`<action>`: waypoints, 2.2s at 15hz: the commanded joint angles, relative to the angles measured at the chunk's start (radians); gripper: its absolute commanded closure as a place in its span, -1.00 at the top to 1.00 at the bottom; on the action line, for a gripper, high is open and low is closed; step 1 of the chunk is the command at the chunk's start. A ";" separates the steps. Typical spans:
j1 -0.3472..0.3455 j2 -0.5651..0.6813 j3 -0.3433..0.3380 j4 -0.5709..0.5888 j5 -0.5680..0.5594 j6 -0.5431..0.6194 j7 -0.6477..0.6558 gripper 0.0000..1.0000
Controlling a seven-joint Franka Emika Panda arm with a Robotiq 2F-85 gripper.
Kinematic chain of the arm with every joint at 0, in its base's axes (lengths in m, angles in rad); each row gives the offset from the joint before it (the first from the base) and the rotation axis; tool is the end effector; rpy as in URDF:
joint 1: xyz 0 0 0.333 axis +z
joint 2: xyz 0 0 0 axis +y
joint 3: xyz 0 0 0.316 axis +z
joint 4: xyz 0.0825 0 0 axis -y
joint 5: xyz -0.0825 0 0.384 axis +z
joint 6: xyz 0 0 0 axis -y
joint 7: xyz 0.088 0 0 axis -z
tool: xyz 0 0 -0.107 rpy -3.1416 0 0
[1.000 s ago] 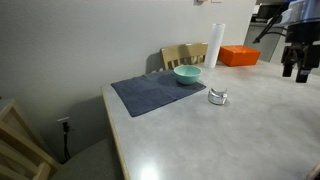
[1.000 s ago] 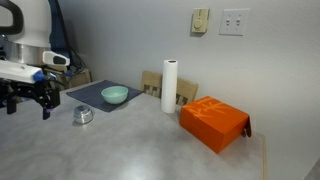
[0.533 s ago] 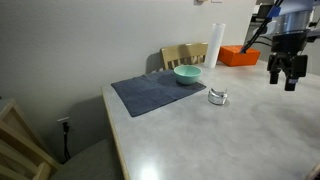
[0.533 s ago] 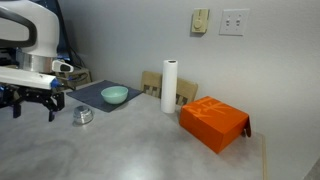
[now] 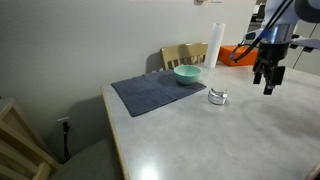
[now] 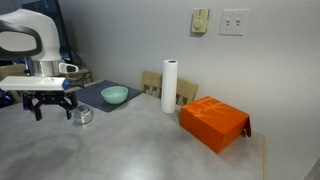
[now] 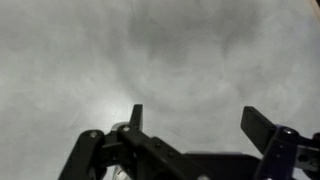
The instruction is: Take the silver lid from the silver bottle and place it on the table
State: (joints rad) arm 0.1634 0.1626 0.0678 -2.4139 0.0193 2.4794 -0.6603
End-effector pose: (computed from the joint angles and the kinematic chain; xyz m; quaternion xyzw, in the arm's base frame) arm 0.4721 0.1117 0.2365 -0.9046 -0.4233 0.0449 0.0211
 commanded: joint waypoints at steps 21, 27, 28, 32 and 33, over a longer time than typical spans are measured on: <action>0.002 0.398 0.096 0.501 -0.266 -0.122 -0.005 1.00; 0.035 0.326 0.080 0.465 -0.383 -0.111 0.107 1.00; 0.035 0.321 0.080 0.463 -0.397 -0.108 0.124 1.00; 0.001 0.320 0.096 0.454 -0.397 -0.062 0.113 1.00; -0.011 0.331 0.103 0.455 -0.384 -0.048 0.094 1.00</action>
State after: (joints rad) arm 0.1826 0.4994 0.1599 -1.9292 -0.3670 2.3836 -0.5425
